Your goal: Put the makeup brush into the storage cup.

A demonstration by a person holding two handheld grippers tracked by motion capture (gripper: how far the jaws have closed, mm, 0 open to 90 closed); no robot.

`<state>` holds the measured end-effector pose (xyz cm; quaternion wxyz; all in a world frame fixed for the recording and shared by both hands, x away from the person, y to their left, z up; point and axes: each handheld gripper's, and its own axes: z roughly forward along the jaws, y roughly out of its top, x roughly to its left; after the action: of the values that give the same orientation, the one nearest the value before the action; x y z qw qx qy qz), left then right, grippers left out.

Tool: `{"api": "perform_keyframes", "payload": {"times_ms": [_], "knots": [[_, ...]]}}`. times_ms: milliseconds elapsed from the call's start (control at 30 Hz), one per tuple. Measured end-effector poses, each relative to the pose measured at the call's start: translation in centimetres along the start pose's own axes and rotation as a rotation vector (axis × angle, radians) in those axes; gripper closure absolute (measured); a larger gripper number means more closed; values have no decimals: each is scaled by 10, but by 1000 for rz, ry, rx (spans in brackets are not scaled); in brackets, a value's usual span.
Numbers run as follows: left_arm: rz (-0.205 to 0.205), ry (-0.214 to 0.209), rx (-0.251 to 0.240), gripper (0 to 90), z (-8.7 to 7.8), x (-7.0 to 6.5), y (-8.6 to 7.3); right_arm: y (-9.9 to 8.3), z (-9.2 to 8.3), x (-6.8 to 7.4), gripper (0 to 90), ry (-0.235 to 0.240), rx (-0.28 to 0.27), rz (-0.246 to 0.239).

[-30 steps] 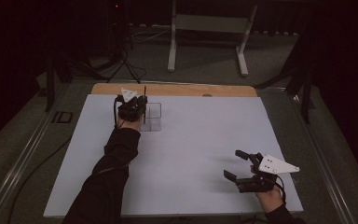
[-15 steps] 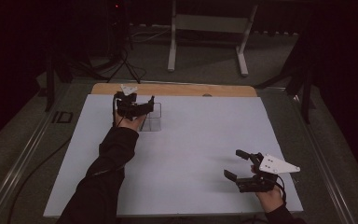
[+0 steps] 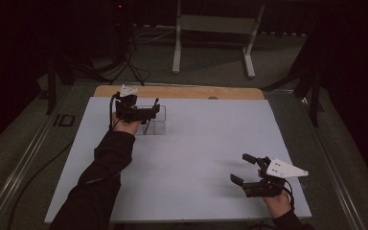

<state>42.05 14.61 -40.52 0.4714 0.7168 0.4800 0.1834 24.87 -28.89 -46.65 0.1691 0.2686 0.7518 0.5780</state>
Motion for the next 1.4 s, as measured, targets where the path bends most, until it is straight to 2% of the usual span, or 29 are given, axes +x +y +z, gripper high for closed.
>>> {"api": "perform_keyframes", "payload": {"times_ms": [33,100,233,267,300,367,600,667,700,967,1267,1400], "knots": [[14,-8,-13,9,-2,0,-1,0,0,0,134,0,0,0],[22,-63,-37,9,-7,0,-2,0,0,0,134,-3,3,0],[70,-121,-29,10,-18,-2,-2,0,0,-1,134,-4,5,4],[70,-121,-29,10,-18,-2,-2,0,0,-1,134,-4,5,4],[117,-134,-18,10,-27,-3,-3,-1,0,-1,134,-6,8,6],[136,-160,-20,10,-34,-3,-4,-1,1,-1,134,-7,10,3],[163,-246,-48,10,-59,-4,-16,-1,1,-1,134,-11,15,6],[162,-252,-48,10,-61,-4,-17,-2,1,-1,134,-12,16,6],[167,-273,-51,10,-66,-5,-21,-2,1,-2,133,-12,17,5],[191,-329,-37,10,-80,-11,-35,-2,2,-2,134,-15,23,5],[240,-379,-15,10,-92,-20,-50,-2,2,-2,134,-15,23,8],[246,-401,-19,10,-96,-22,-59,-2,2,-2,134,-15,22,6]]}}
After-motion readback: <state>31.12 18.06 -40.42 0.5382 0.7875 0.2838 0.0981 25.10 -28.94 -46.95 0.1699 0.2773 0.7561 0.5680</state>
